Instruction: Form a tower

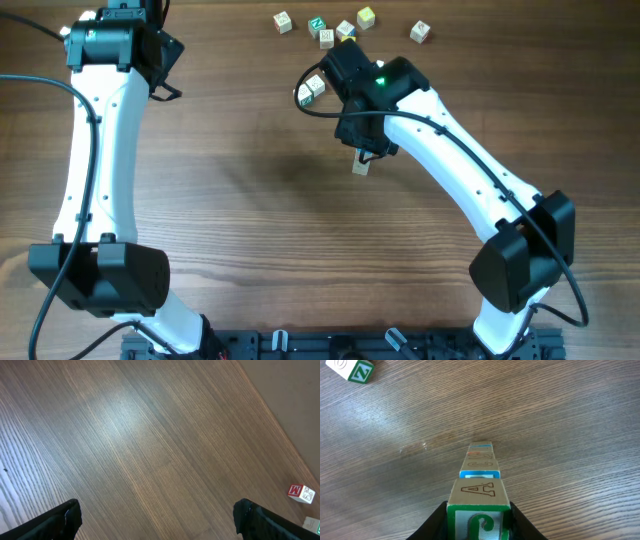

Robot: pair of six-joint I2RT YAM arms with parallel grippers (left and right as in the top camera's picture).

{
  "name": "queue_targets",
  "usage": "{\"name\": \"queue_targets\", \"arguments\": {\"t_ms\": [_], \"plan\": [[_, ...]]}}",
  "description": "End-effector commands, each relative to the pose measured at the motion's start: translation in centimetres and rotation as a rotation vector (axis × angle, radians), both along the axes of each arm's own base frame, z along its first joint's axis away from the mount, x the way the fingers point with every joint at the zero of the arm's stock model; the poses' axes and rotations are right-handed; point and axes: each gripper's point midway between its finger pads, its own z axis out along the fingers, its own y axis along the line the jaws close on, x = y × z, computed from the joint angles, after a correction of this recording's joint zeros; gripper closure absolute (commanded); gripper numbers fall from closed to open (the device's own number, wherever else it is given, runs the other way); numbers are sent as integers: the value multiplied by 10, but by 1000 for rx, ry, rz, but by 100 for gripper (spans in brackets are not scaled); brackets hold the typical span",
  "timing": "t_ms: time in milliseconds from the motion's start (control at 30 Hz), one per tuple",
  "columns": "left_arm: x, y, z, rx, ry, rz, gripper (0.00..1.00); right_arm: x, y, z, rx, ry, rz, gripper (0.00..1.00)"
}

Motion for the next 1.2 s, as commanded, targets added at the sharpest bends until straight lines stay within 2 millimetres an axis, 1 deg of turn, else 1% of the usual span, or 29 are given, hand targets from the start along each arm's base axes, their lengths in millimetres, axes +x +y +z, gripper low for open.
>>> {"name": "queue_targets", "arguments": {"t_ms": [0,133,500,633,833,1167], "plan": [[1,4,-1,24,11,0,0,4,-2,10,14,-27,-9,75],[1,4,-1,24,11,0,0,3,-2,5,9,-11,-8,75],[1,4,-1,24,11,0,0,1,-3,4,4,-4,-8,77],[1,4,-1,24,12,0,0,-2,-5,-3,-5,11,-8,76],[1,4,-1,24,12,0,0,0,0,-3,15,7,-5,76],[1,4,-1,24,11,0,0,-2,-1,-5,15,14,-5,76]]}}
